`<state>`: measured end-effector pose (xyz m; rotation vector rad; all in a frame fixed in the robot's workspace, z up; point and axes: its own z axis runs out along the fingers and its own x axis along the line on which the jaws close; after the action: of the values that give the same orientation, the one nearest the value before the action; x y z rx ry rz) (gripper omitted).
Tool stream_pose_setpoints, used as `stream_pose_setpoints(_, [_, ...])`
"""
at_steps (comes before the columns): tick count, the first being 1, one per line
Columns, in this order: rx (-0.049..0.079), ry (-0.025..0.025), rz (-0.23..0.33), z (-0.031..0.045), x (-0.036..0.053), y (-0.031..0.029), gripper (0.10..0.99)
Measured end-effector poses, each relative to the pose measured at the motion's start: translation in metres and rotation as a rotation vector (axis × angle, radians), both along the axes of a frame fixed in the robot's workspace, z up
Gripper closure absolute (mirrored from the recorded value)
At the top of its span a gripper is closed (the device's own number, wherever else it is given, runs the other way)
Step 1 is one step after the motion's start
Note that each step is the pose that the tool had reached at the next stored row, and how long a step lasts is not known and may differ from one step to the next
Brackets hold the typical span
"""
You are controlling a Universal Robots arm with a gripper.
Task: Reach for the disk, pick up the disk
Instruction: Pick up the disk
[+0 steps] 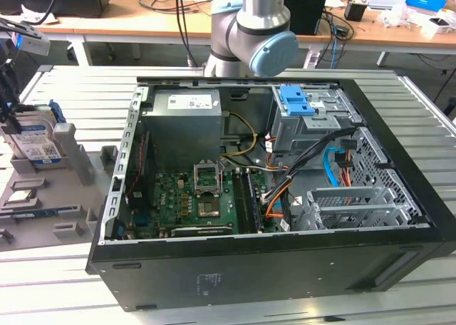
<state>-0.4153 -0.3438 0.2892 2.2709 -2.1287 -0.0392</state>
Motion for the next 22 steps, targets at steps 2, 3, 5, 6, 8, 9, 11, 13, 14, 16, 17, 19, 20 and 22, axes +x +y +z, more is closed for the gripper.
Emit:
stream_pose_setpoints(2, [0.0, 0.0001, 0.0, 0.0, 0.0, 0.0, 0.722])
stream_pose_setpoints(3, [0.0, 0.0, 0.0, 0.0, 0.0, 0.0, 0.722])
stream_pose_setpoints(5, [0.0, 0.0001, 0.0, 0.0, 0.0, 0.0, 0.722])
stream_pose_setpoints(6, [0.0, 0.0, 0.0, 0.0, 0.0, 0.0, 0.722])
stream_pose_setpoints(8, [0.0, -0.0003, 0.0, 0.0011, 0.0, 0.0, 0.722])
stream_pose_setpoints(9, [0.0, 0.0, 0.0, 0.0034, 0.0, 0.0, 0.722])
stream_pose_setpoints(11, [0.0, 0.0, 0.0, 0.0057, 0.0, 0.0001, 0.722])
stream_pose_setpoints(13, [0.0, 0.0, 0.0, 0.0077, 0.0, 0.0001, 0.722])
stream_pose_setpoints(14, [0.0, 0.0, 0.0, 0.0088, 0.0, 0.0002, 0.722])
stream_pose_setpoints(16, [0.0, 0.0001, 0.0, 0.011, 0.0, 0.0003, 0.722])
stream_pose_setpoints(17, [0.0, 0.0, 0.0, 0.0119, 0.0, 0.0003, 0.722])
stream_pose_setpoints(19, [0.0, 0.0, 0.0, 0.0153, 0.0, 0.0003, 0.722])
stream_pose_setpoints(20, [0.0, 0.0, 0.0, 0.0167, 0.0, 0.0004, 0.722])
stream_pose_setpoints(22, [0.0, 0.0, 0.0, 0.0198, 0.0, 0.0004, 0.722])
